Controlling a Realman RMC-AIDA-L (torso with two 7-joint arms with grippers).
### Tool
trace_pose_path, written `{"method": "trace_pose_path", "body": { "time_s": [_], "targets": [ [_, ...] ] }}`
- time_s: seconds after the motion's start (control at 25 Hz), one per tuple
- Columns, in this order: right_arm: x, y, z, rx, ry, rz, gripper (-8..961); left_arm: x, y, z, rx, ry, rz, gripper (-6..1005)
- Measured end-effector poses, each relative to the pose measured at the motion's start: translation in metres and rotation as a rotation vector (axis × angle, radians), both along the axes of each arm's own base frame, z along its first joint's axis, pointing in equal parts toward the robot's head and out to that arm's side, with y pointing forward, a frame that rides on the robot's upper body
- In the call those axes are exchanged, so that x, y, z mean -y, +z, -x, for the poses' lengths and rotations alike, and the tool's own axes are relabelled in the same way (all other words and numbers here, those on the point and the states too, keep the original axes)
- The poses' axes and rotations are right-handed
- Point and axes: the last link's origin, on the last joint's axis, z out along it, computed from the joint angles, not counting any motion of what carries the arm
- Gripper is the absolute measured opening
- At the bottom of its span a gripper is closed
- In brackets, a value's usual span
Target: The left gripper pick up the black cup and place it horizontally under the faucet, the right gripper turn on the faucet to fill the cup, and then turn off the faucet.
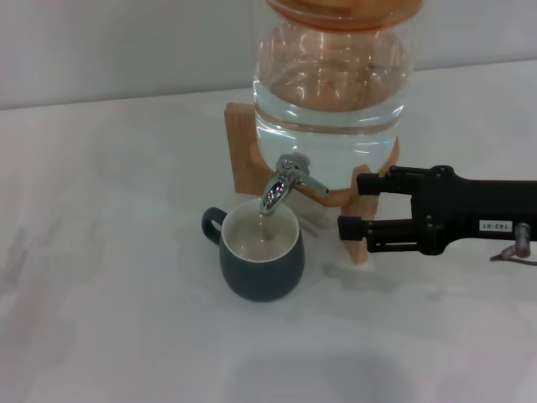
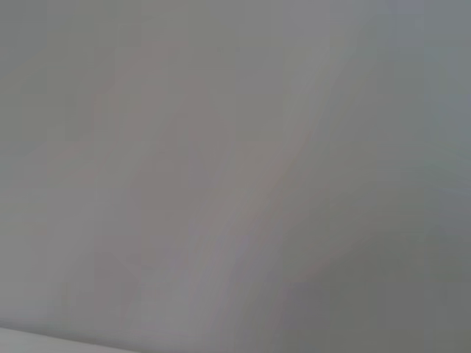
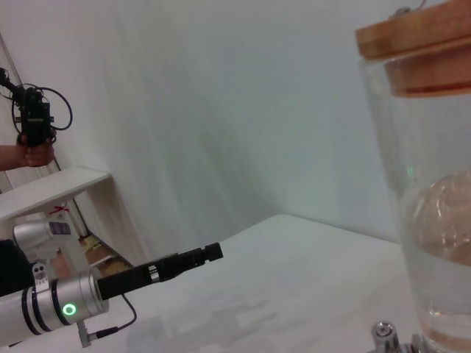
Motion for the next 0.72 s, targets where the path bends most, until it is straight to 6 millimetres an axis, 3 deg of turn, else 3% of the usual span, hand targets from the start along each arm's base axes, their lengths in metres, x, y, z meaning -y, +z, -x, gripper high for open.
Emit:
{"method": "trace_pose_path", "body": {
  "time_s": [0.72],
  "targets": [
    [-0.011,-0.019,0.015,0.024,0.003,0.027,824,0.001,-0.001,0.001,-0.006,0.003,0.001,469]
  ]
}}
